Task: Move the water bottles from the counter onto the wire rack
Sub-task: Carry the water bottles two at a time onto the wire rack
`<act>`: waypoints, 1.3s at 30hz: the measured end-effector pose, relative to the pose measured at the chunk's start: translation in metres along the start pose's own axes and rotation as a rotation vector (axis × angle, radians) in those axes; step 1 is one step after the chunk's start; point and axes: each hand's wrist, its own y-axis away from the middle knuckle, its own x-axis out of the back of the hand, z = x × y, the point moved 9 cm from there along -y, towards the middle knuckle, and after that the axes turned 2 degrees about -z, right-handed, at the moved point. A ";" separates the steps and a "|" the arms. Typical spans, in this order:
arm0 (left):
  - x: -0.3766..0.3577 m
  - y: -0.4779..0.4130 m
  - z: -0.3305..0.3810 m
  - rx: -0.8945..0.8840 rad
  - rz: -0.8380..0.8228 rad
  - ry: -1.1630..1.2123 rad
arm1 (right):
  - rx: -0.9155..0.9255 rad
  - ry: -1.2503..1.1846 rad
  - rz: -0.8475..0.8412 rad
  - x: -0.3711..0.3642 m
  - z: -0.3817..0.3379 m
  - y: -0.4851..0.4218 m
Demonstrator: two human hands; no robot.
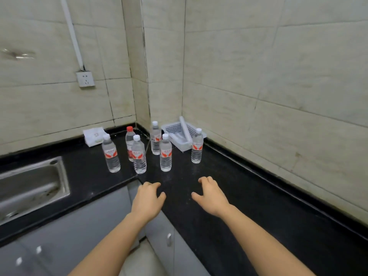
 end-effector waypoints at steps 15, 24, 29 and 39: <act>-0.022 -0.268 0.009 -0.001 0.019 -0.024 | -0.107 -0.036 0.040 0.026 0.050 -0.281; -0.031 -0.346 0.012 -0.038 -0.052 -0.196 | -0.143 0.066 0.093 0.047 0.063 -0.372; -0.030 -0.364 0.017 -0.071 -0.031 -0.316 | -0.124 0.288 0.064 0.046 0.060 -0.394; -0.022 -0.343 0.020 -0.066 0.034 -0.157 | -0.062 0.164 0.219 0.026 0.047 -0.349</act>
